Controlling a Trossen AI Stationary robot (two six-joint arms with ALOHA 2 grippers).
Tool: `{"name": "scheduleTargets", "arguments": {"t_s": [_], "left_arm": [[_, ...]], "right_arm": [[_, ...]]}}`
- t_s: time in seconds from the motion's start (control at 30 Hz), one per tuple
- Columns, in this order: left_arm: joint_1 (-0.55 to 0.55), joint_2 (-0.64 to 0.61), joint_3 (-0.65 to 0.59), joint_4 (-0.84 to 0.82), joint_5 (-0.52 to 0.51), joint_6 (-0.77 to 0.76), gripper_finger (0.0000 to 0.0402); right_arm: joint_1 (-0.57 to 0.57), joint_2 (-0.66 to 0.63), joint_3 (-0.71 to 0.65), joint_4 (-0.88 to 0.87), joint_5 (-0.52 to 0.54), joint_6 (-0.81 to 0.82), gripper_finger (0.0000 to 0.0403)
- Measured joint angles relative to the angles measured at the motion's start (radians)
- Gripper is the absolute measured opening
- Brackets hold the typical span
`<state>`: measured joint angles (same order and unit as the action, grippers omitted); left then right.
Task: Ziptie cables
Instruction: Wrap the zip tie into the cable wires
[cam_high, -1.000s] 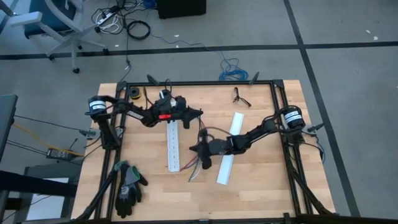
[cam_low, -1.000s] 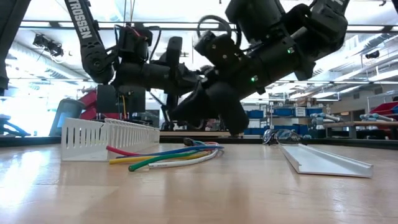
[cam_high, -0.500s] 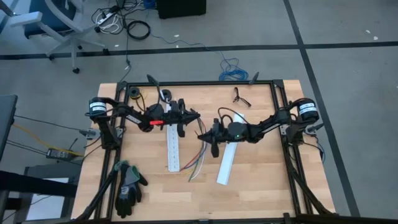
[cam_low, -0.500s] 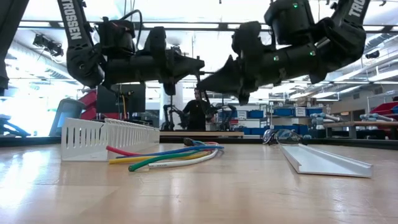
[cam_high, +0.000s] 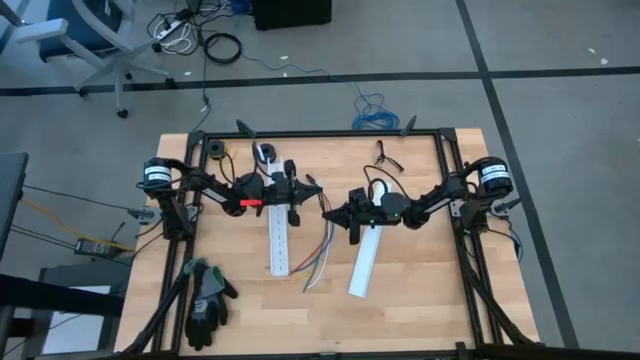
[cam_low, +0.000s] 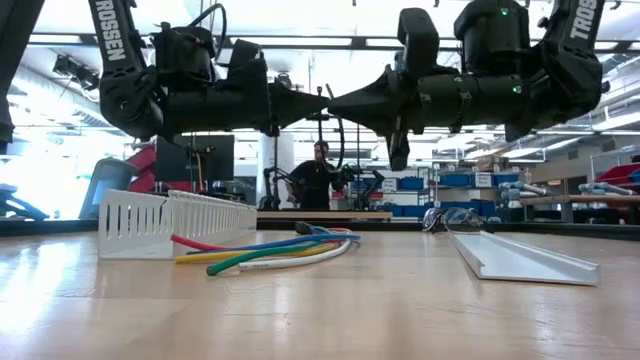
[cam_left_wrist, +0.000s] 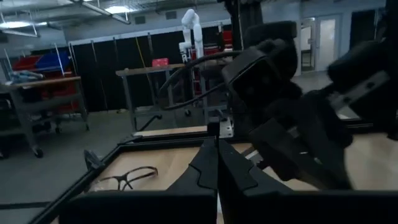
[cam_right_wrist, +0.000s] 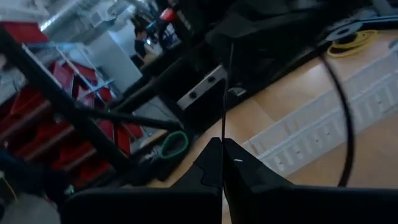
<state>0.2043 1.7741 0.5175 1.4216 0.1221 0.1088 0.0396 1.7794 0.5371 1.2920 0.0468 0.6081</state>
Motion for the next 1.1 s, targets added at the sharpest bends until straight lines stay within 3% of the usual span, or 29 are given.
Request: {"name": "scheduleTargets", "arguments": {"t_s": [0.3, 0.77, 1.1], "left_arm": [[-0.035, 0.0, 0.0, -0.004, -0.064, 0.248, 0.0], [-0.037, 0.0, 0.0, -0.038, -0.088, 0.326, 0.0], [-0.037, 0.0, 0.0, -0.003, -0.098, 0.328, 0.0]], "right_arm": [[-0.05, 0.0, -0.003, 0.014, -0.064, 0.063, 0.0], [-0.09, 0.0, 0.045, -0.033, -0.142, 0.08, 0.0], [-0.088, 0.0, 0.048, -0.063, -0.124, 0.084, 0.0]]}}
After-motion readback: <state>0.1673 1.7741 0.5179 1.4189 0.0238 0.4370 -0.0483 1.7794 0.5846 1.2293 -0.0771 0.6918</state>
